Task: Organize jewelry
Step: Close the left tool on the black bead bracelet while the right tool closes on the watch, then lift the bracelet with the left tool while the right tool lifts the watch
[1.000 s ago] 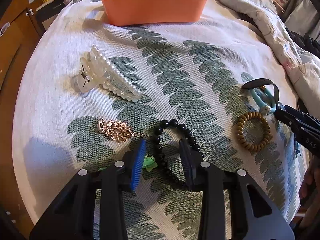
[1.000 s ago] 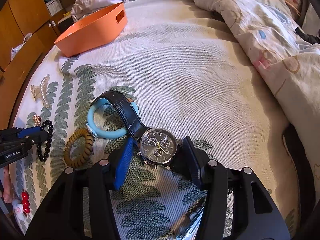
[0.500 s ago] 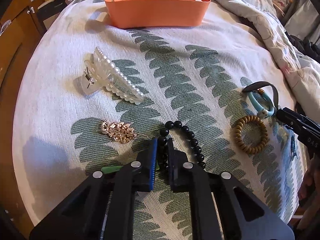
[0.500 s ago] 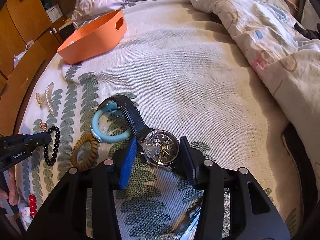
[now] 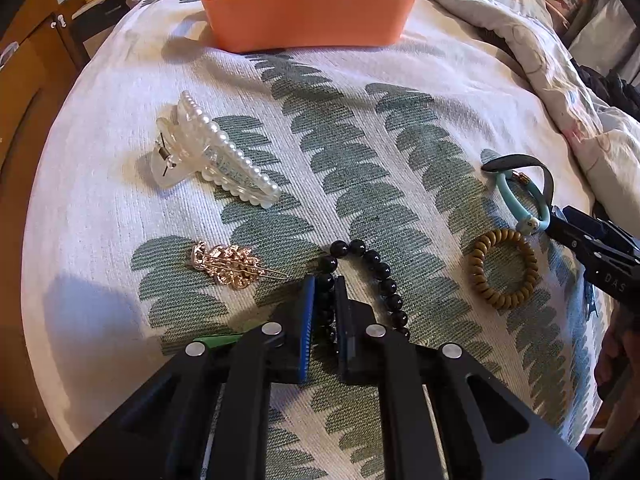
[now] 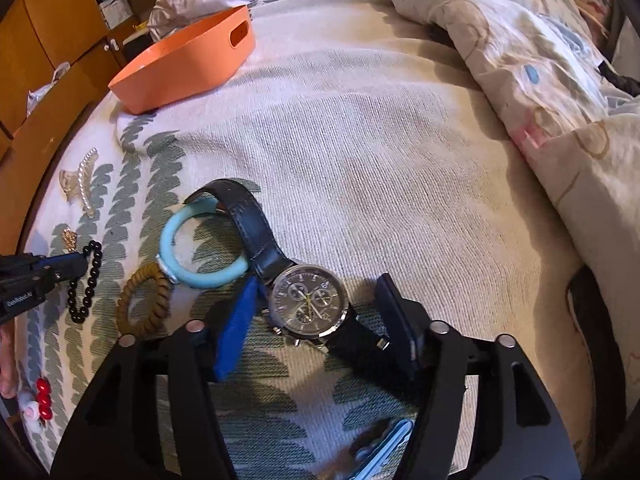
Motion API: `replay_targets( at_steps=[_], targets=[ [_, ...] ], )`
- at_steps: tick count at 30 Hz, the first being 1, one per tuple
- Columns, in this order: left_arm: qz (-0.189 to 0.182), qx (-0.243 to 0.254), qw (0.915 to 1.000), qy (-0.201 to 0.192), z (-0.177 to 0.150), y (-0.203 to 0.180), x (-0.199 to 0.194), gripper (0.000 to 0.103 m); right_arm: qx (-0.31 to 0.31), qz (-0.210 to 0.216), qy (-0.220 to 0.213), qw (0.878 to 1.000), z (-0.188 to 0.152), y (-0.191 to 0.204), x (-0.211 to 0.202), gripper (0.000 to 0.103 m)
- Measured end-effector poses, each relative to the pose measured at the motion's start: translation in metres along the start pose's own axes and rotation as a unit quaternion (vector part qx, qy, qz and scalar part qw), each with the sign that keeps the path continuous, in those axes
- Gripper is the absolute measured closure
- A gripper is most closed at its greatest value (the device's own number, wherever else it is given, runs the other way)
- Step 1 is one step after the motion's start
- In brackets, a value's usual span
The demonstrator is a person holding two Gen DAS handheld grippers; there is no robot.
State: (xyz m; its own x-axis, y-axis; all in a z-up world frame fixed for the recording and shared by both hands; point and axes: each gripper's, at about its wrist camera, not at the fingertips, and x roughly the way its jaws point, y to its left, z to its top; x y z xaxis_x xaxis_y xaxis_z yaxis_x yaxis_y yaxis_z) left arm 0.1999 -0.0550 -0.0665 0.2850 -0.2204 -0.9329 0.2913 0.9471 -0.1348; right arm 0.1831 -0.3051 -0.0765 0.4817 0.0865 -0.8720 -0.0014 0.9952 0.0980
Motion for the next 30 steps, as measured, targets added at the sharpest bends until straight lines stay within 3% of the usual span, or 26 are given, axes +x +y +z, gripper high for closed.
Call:
replay_targets(
  at_steps=[3,6,11,30],
  targets=[
    [0.002,0.003,1.0000,0.000,0.001,-0.002,0.000,0.093,0.007,0.003,0.004,1.000,0.000,-0.002,0.001,0.038],
    [0.004,0.004,1.0000,0.000,0.001,-0.005,0.000,0.093,0.016,0.013,0.005,1.000,0.000,-0.002,-0.002,0.053],
    [-0.001,-0.004,1.0000,-0.005,0.001,-0.004,-0.005,0.093,0.030,0.013,-0.004,0.999,0.001,-0.001,-0.008,0.058],
    [0.015,0.004,0.9978,-0.064,-0.005,-0.005,-0.062,0.093,0.057,0.030,-0.060,0.996,0.006,-0.004,-0.060,0.059]
  ],
)
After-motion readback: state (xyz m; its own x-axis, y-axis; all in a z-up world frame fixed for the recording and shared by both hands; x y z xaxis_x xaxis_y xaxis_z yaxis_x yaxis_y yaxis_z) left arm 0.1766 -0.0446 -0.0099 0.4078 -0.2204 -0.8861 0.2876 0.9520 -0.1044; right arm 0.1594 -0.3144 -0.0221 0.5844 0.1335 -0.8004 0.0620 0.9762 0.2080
